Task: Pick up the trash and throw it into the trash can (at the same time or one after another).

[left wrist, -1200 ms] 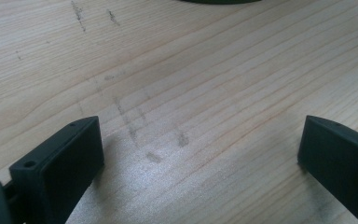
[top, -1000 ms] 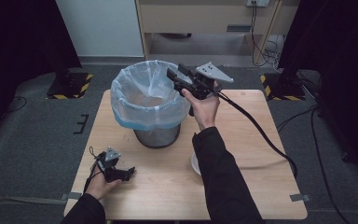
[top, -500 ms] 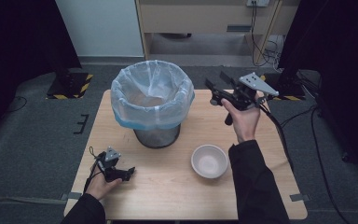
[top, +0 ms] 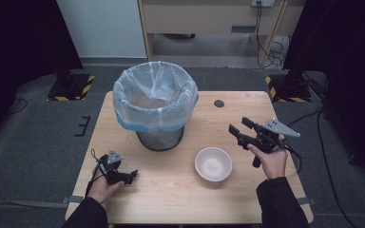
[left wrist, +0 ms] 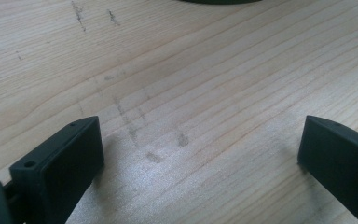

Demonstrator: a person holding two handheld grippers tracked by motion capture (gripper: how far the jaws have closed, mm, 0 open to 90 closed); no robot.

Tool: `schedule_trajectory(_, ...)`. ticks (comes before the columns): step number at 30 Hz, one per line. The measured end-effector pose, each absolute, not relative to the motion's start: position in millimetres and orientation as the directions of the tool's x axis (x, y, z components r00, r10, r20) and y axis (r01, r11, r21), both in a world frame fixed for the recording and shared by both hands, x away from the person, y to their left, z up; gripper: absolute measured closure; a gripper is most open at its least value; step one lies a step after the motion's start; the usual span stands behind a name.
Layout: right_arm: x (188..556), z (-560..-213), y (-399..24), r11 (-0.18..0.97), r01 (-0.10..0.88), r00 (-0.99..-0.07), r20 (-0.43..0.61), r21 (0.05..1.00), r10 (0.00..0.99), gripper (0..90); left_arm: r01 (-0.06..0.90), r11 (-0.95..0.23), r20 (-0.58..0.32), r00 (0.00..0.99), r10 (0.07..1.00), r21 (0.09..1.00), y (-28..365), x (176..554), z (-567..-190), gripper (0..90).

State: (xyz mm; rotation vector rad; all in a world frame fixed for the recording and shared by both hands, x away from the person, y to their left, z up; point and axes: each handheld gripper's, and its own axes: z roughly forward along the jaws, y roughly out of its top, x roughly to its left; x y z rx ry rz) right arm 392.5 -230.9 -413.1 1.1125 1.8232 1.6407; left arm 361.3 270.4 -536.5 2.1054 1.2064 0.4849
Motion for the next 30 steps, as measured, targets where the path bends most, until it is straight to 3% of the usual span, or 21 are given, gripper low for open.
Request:
schedule_trajectory(14,390,-493,-240,0.161,0.527,-0.556,0.194,0.835,0.808,39.5,0.62,-0.361,-0.004,0.507,0.862,0.697,270,361,-536,0.0)
schedule_trajectory(30,393,-510,-232,0.216,0.644,-0.56,0.259,0.734,0.787,57.3,0.62,-0.361,-0.004,0.507,0.862,0.697,270,361,-536,0.0)
